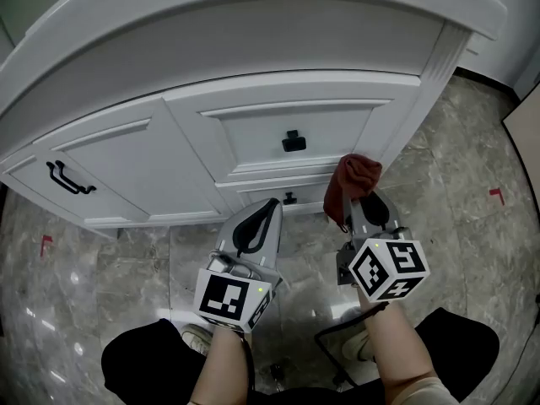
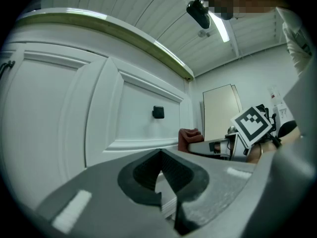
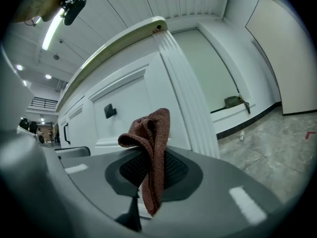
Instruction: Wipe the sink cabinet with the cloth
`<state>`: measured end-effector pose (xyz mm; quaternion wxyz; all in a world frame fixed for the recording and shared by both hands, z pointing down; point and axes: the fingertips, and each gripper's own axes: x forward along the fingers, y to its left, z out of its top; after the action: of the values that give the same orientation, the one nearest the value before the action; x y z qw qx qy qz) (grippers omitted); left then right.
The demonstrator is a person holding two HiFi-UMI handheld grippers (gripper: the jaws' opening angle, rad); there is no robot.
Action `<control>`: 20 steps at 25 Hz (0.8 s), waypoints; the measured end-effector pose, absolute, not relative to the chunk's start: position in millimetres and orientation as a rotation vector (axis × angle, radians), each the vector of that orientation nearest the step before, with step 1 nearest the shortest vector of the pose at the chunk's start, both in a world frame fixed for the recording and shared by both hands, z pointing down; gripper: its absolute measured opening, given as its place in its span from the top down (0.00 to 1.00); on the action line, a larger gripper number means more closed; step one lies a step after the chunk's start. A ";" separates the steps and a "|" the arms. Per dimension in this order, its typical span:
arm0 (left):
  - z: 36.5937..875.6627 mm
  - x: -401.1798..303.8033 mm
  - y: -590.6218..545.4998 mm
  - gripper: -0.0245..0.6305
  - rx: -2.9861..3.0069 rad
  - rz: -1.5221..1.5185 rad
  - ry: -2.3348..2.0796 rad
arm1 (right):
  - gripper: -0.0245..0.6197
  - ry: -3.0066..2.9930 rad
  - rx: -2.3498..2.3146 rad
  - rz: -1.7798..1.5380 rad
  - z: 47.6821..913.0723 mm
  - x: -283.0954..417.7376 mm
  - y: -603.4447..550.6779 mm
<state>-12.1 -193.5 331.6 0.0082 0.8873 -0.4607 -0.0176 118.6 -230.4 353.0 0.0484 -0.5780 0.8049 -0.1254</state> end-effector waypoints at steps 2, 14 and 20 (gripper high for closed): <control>338.2 -27.6 -191.2 0.96 2.756 -0.037 -1.482 | 0.84 2.505 -1.688 -0.389 360.9 89.9 -224.0; 372.2 -126.1 -185.6 0.96 2.620 -0.034 -1.691 | 0.84 2.783 -1.371 -0.370 404.7 -73.6 -225.4; 384.3 -135.5 -182.3 0.96 2.617 -0.021 -1.683 | 0.84 2.810 -1.399 -0.316 417.7 -99.1 -238.2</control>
<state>-135.5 -182.3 384.3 0.0152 0.8410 -0.5408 -0.0067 -99.1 -238.2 417.7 -0.0066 -0.4436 0.8906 -0.1001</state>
